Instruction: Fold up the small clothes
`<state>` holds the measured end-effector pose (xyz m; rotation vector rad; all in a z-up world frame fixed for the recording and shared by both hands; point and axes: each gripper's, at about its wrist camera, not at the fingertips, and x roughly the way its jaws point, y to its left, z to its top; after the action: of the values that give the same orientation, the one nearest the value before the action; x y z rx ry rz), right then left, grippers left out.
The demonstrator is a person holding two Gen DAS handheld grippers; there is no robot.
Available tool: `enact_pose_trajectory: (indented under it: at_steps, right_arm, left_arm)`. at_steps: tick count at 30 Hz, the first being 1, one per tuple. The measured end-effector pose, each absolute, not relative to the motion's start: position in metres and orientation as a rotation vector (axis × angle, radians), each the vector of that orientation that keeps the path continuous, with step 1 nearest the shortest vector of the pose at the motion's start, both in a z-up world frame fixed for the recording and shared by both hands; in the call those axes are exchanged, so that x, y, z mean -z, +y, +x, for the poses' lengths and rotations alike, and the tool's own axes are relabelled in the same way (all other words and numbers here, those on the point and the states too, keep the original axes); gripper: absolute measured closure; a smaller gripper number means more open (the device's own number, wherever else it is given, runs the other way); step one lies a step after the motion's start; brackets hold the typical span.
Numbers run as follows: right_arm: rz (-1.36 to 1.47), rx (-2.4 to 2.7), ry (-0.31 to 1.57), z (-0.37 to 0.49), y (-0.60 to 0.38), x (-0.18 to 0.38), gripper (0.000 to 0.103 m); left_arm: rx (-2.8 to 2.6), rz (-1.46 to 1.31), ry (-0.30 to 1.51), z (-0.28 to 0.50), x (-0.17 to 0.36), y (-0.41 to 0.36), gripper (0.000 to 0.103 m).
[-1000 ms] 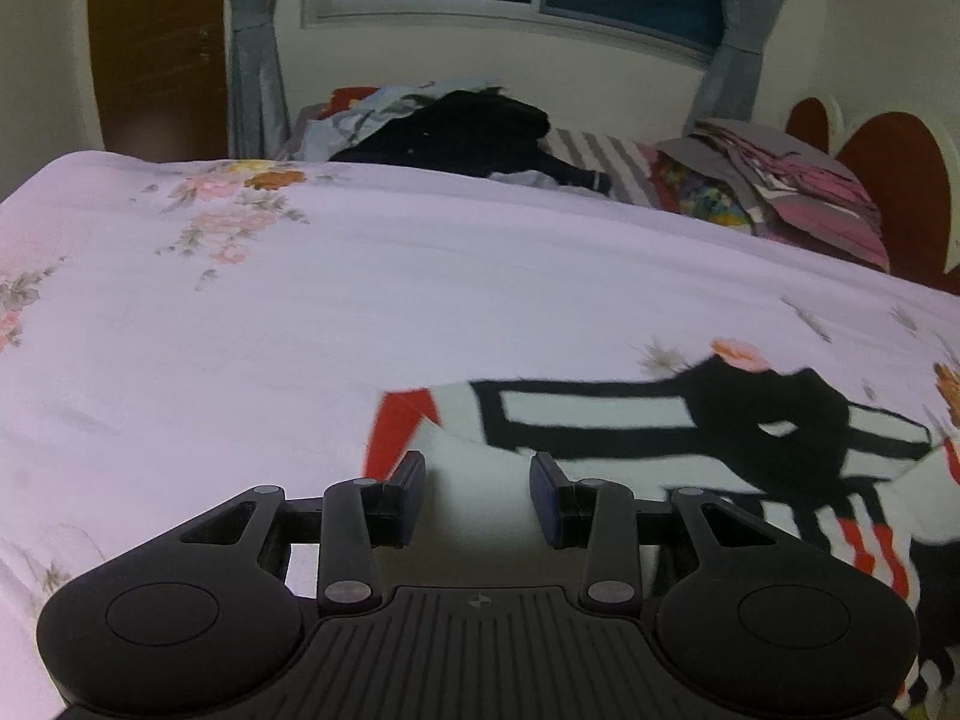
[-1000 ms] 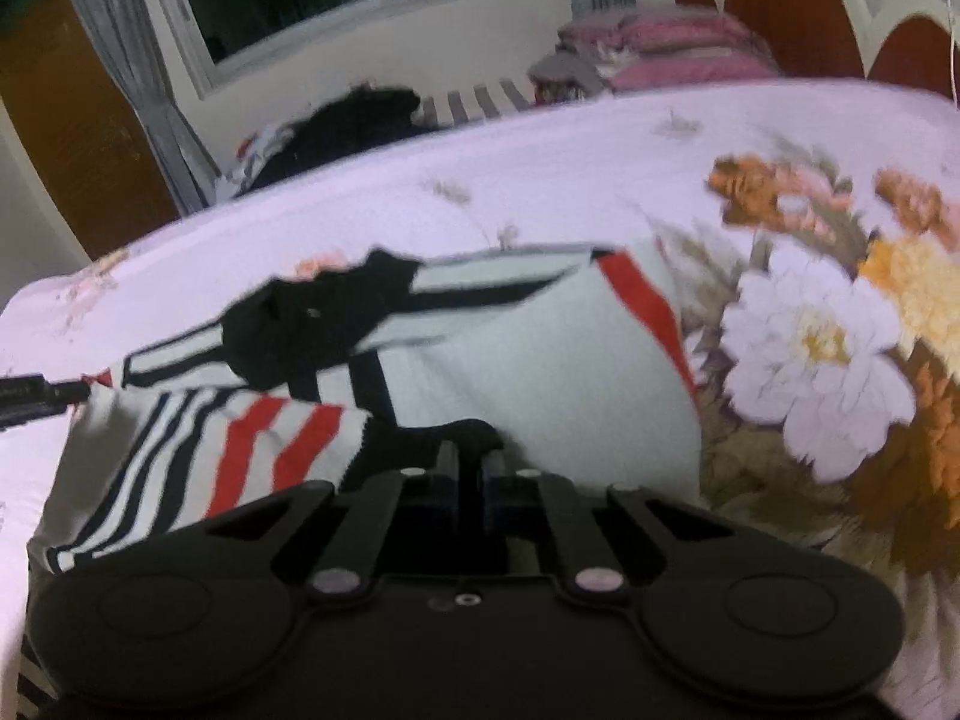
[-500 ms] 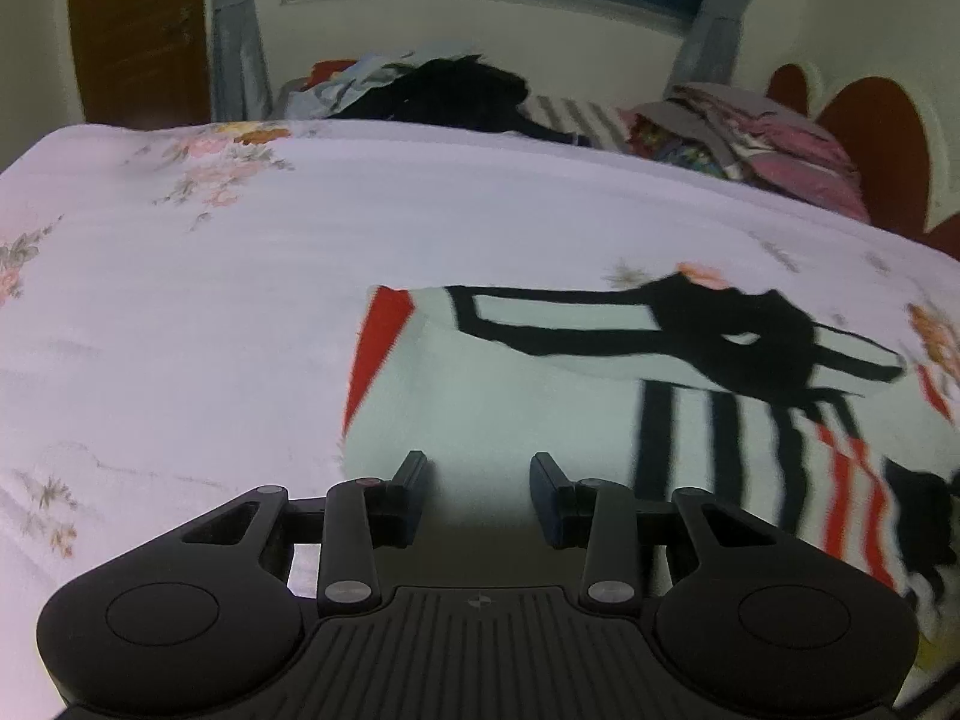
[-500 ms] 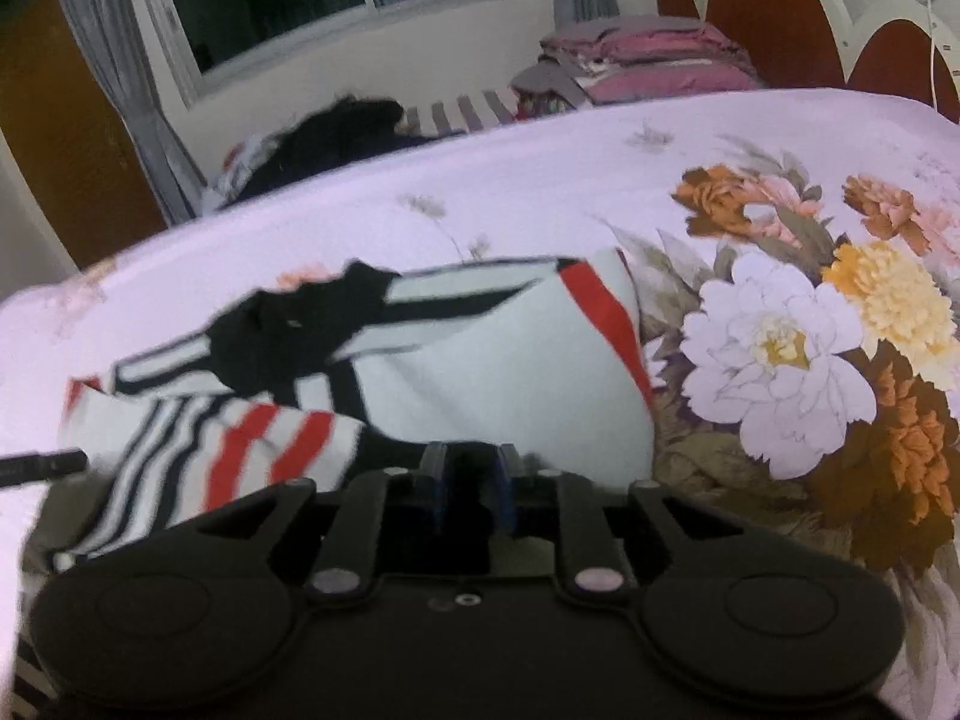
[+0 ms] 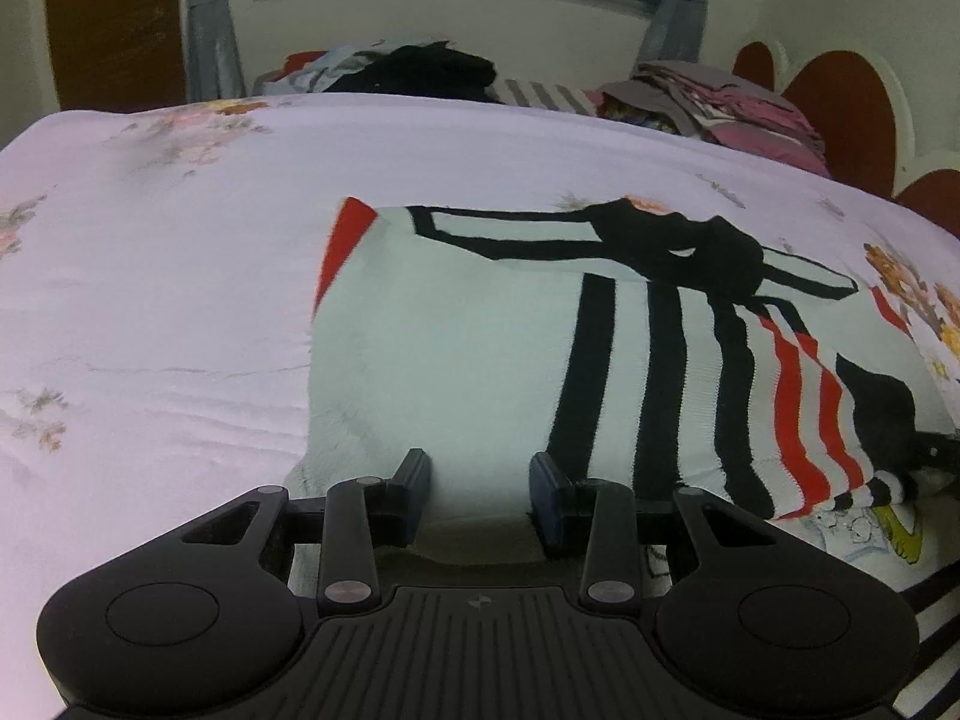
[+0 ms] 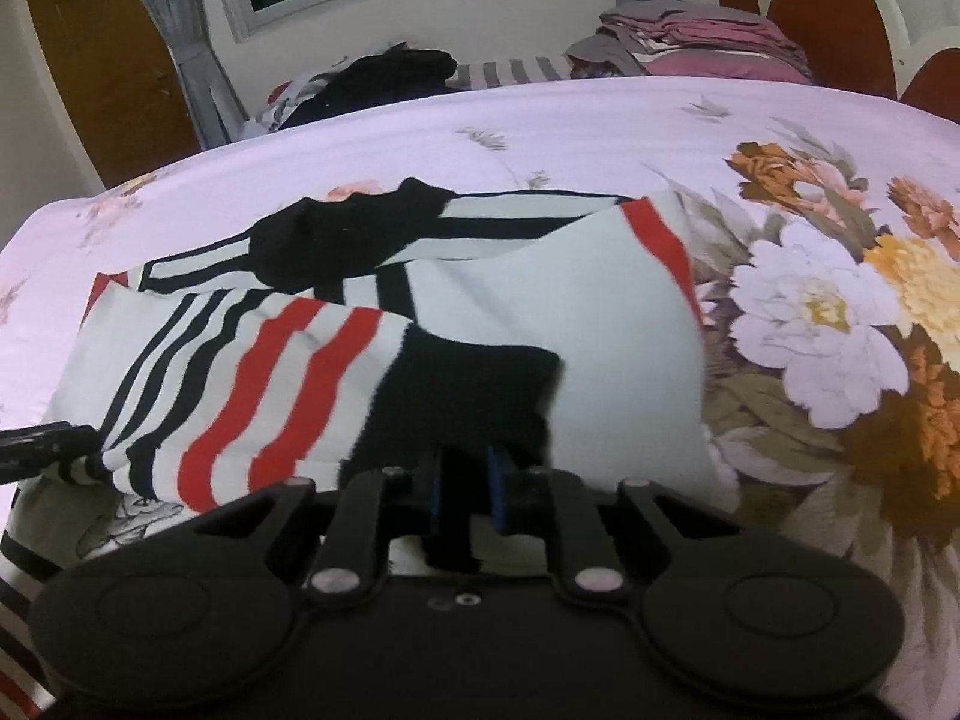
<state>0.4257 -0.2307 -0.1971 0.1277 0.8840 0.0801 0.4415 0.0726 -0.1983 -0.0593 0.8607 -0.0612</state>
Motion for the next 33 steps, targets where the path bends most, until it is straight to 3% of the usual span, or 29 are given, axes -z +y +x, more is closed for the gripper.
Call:
enact_pose_trajectory:
  at_steps: [2,16,20,33]
  right_arm:
    - [0.127,-0.108,0.873,0.418,-0.227,0.192,0.080]
    - [0.067,-0.413,0.948,0.343,-0.163,0.202,0.080]
    - [-0.043,-0.404,0.937,0.326,-0.168,0.207,0.081]
    - [0.113,-0.232,0.919,0.277,-0.212,0.195,0.077]
  left_arm:
    - [0.054,-0.079,0.860,0.434,0.191,0.070,0.065]
    - [0.177,-0.057,0.918,0.340,0.209,0.010,0.065]
    - [0.142,-0.027,0.922,0.317,0.210,0.025,0.065]
    - [0.119,-0.034,0.958,0.271,0.198,0.062,0.065]
